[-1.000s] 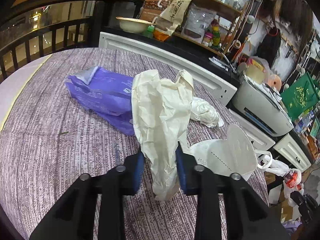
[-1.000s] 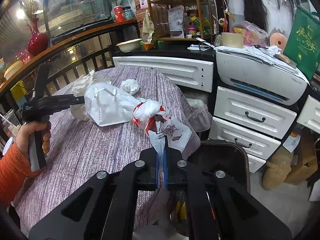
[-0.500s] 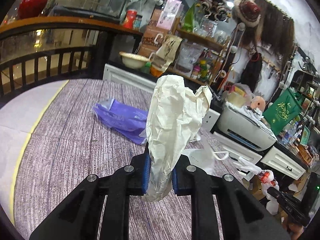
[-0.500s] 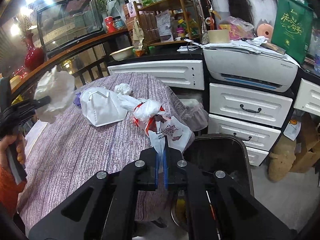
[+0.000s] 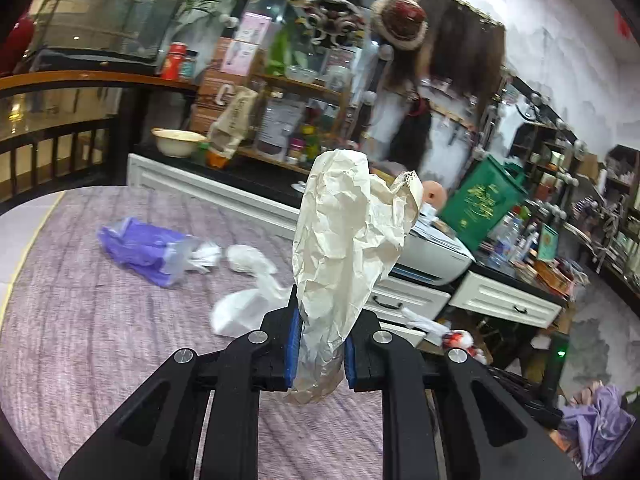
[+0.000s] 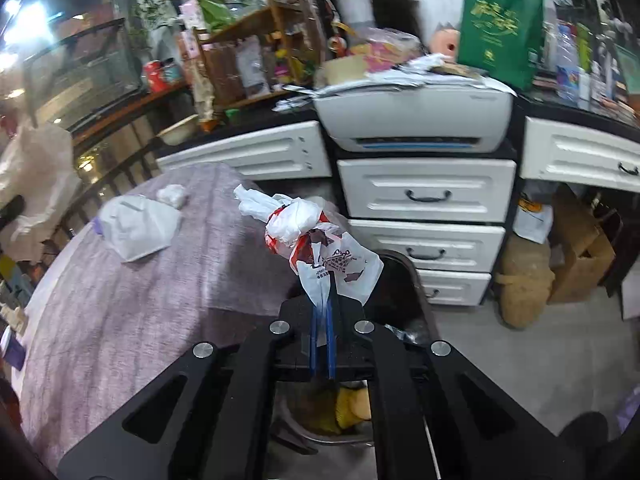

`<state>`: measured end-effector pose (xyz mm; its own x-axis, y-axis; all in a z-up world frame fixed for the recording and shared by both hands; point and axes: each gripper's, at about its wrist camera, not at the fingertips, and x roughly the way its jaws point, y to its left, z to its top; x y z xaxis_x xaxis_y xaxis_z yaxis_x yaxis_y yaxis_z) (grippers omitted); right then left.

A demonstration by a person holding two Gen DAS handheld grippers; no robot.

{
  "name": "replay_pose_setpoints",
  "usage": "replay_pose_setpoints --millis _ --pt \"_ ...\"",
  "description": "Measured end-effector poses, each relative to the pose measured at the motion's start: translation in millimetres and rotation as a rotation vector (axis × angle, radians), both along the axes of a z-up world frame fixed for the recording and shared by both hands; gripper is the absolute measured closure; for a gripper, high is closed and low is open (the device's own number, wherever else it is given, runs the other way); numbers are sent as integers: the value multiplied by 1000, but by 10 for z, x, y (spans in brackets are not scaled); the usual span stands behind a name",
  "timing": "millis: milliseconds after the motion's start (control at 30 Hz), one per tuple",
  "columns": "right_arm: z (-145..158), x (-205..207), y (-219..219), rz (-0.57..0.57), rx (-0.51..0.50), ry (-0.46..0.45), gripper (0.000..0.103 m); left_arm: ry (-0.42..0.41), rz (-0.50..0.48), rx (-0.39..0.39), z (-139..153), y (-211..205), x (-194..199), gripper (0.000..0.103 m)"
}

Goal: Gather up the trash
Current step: 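Drop the plastic bag into the bin with right tool while left tool drops the paper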

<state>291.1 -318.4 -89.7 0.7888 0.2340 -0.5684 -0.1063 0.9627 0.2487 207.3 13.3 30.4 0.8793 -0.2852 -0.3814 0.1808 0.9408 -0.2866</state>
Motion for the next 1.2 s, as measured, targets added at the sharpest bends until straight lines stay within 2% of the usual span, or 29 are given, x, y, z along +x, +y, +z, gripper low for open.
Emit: replay_pose_setpoints --millis 133,333,433,700,733,800,833,867,1033,1200 --pt "-238 72 -136 -45 -19 70 99 -6 -76 6 -24 -300 6 86" --pt "-777 312 -163 -55 -48 216 99 20 -175 13 -120 -714 93 86" --pt "-1073 458 -97 -44 -43 289 99 37 -207 21 -189 -870 119 86" --pt "-1631 758 59 -55 -81 402 96 86 -264 34 -372 -1132 158 86" --pt "-1703 787 75 -56 -95 414 90 90 -268 35 -388 -1150 158 85" --pt "-1780 795 106 -68 -126 435 68 98 -273 38 -418 -1188 160 86" --pt "-1798 791 110 -70 -125 430 48 101 -275 39 -429 -1212 165 86" --pt "-1806 777 108 -73 -120 420 42 106 -278 38 -444 -1222 172 86" --pt "-1741 692 77 -75 -101 390 42 120 -295 48 -482 -1322 191 86" --pt "-1519 514 -109 -103 -68 336 42 138 -318 61 -542 -1455 216 86"
